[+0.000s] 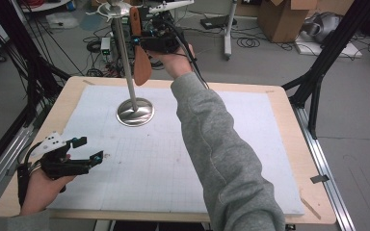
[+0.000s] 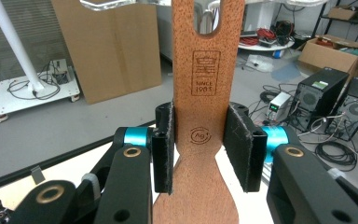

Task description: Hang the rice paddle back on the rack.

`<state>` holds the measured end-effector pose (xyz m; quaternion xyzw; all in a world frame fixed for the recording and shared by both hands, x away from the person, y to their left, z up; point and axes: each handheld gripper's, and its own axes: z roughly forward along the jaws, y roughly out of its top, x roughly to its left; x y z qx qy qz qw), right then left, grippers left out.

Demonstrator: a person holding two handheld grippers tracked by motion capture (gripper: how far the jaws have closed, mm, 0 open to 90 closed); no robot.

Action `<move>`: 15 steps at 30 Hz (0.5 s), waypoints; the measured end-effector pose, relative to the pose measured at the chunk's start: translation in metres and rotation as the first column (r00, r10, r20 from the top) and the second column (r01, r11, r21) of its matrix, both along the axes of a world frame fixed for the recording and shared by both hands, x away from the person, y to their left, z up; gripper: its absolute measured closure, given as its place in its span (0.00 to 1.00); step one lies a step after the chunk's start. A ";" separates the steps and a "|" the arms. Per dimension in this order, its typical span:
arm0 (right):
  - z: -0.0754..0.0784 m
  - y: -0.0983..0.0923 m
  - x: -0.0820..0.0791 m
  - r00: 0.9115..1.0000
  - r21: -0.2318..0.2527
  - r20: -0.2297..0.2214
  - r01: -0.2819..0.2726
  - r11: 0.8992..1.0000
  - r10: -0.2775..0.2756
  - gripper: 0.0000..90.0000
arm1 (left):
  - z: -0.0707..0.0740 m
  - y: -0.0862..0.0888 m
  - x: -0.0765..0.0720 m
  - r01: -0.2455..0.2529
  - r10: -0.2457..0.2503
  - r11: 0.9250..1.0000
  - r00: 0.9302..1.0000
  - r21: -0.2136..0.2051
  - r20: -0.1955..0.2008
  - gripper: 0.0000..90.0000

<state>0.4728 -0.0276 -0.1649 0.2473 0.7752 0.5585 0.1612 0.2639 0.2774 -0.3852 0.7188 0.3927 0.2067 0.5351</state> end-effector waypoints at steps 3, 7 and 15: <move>0.001 0.002 0.000 1.000 -0.014 0.003 0.003 1.000 -0.003 0.72 | 0.000 0.001 0.000 -0.001 0.001 1.000 1.000 0.004 -0.001 0.15; 0.001 0.003 0.002 1.000 -0.024 -0.001 0.010 1.000 -0.010 0.72 | 0.000 0.002 0.000 -0.002 0.002 1.000 1.000 0.004 0.000 0.15; -0.003 0.009 0.006 1.000 -0.031 -0.006 0.017 0.999 -0.017 0.72 | 0.000 0.005 0.000 -0.008 0.008 1.000 1.000 -0.002 -0.003 0.15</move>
